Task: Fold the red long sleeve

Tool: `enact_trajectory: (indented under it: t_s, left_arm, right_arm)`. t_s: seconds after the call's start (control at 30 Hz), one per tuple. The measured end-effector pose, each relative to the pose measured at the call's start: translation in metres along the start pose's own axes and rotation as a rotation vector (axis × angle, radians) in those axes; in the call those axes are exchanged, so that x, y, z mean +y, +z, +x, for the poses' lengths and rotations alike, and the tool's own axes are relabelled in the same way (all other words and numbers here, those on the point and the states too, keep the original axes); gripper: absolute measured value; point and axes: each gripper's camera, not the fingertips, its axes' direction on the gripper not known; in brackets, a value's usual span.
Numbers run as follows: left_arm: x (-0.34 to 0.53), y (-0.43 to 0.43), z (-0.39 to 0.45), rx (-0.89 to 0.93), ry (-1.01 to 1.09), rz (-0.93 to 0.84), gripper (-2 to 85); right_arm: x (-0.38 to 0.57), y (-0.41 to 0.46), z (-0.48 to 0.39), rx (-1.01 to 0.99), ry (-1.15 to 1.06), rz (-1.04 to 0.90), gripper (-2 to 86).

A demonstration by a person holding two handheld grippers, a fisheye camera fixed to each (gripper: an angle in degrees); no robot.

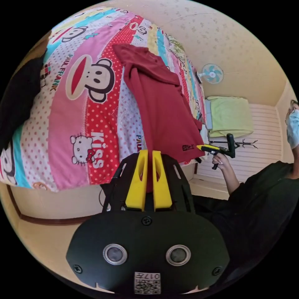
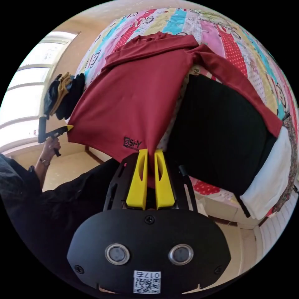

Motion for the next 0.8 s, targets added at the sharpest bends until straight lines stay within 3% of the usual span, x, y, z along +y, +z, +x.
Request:
enact_trajectory:
  t_s: [0.13, 0.23, 0.33, 0.47, 0.5, 0.67, 0.8]
  left_arm:
    - [0.046, 0.012, -0.042, -0.162, -0.257, -0.070, 4.5]
    - [0.077, 0.023, -0.066, -0.177, -0.497, 0.009, 6.3]
    - [0.079, 0.035, -0.055, -0.086, -0.503, 0.088, 6.5]
    - [0.051, 0.066, -0.020, -0.069, -0.368, -0.004, 6.5]
    - [0.042, 0.073, -0.005, -0.068, -0.311, -0.023, 6.5]
    - [0.023, 0.082, 0.032, -0.029, -0.220, -0.014, 6.5]
    - [0.021, 0.076, 0.009, 0.197, -0.330, 0.035, 6.4]
  right_arm:
    - [0.022, 0.032, 0.018, -0.170, 0.036, -0.114, 5.7]
    - [0.014, 0.006, 0.054, -0.149, 0.143, 0.050, 6.8]
    - [-0.003, -0.048, 0.120, -0.173, 0.358, 0.370, 9.7]
    - [-0.032, -0.081, 0.222, -0.387, 0.738, 0.708, 11.9]
    - [-0.044, -0.083, 0.239, -0.361, 0.838, 0.745, 12.1]
    - [-0.096, -0.060, 0.275, -0.271, 1.154, 0.603, 12.8]
    - [-0.116, -0.053, 0.269, -0.155, 1.218, 0.625, 6.5]
